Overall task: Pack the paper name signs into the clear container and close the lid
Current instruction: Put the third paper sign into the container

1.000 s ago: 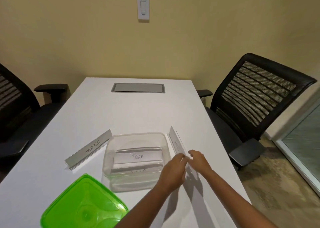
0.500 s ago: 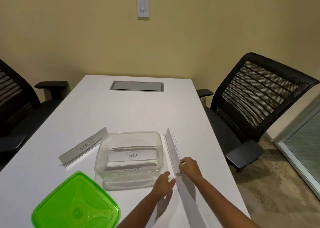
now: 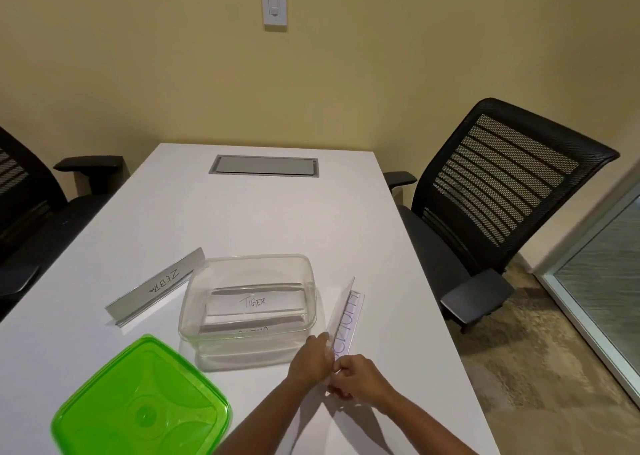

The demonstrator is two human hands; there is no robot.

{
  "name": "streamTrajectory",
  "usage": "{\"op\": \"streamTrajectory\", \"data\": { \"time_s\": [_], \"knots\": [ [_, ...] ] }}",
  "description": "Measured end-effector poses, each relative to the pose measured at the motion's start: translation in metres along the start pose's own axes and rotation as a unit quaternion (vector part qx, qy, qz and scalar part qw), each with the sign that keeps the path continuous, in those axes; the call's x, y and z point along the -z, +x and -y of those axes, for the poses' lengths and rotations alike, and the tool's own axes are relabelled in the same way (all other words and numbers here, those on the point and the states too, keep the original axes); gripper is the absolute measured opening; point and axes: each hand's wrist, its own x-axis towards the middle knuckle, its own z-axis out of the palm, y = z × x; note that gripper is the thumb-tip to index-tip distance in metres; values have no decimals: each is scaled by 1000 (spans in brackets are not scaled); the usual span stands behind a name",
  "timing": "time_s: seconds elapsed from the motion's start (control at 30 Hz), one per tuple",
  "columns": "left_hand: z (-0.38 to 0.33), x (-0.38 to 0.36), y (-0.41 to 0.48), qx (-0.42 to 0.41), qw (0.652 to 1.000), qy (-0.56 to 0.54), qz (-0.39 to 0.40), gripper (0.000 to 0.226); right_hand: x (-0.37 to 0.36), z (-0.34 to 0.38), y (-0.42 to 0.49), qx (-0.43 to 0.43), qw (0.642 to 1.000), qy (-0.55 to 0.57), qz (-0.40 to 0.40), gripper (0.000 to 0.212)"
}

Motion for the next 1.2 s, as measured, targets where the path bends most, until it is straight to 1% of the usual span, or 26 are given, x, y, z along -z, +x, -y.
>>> {"op": "streamTrajectory", "data": {
  "time_s": [0.07,0.1,0.13,0.2,0.23,0.37,0.5,0.57,0.67,0.73,0.8,0.9,0.97,1.03,1.13,1.2],
  "knots": [
    [3,-1,-3,-30,997,69,16,38,7,-4,0,-18,999,26,-18,29],
    [5,-2,-6,-42,994,99,23,42,12,-5,1,-39,996,68,-37,25],
    [7,-4,-8,-51,991,122,29,47,17,-6,4,-61,987,136,-56,22],
    [10,-5,-12,-67,984,158,37,55,28,-5,10,-98,954,268,-91,20],
    [10,-5,-15,-76,981,174,42,57,33,-4,13,-110,941,302,-104,22],
    [7,-3,-24,-115,973,194,40,56,38,1,25,-140,921,338,-136,31],
    [3,1,-28,-148,965,218,14,54,38,2,23,-149,886,414,-146,24],
    [2,3,-29,-166,961,222,-6,51,43,5,19,-144,876,435,-153,22],
    [-4,9,-31,-184,962,200,-32,51,54,12,13,-130,863,460,-166,11],
    [-8,14,-34,-180,972,143,-57,54,63,18,7,-110,860,469,-171,9],
    [-11,21,-36,-170,980,51,-86,56,72,24,4,-84,849,493,-170,12],
    [-15,35,-38,-141,978,-89,-125,61,81,36,-4,-55,835,523,-164,11],
    [-18,46,-38,-116,966,-184,-141,61,82,46,-10,-33,829,538,-149,11],
    [-19,58,-39,-89,947,-274,-144,61,79,56,-14,-17,815,562,-137,19],
    [-18,77,-45,-74,900,-412,-121,52,70,68,-14,-5,785,611,-103,19],
    [-14,89,-50,-81,885,-448,-99,45,63,78,-14,5,778,623,-83,21]
  ]
}}
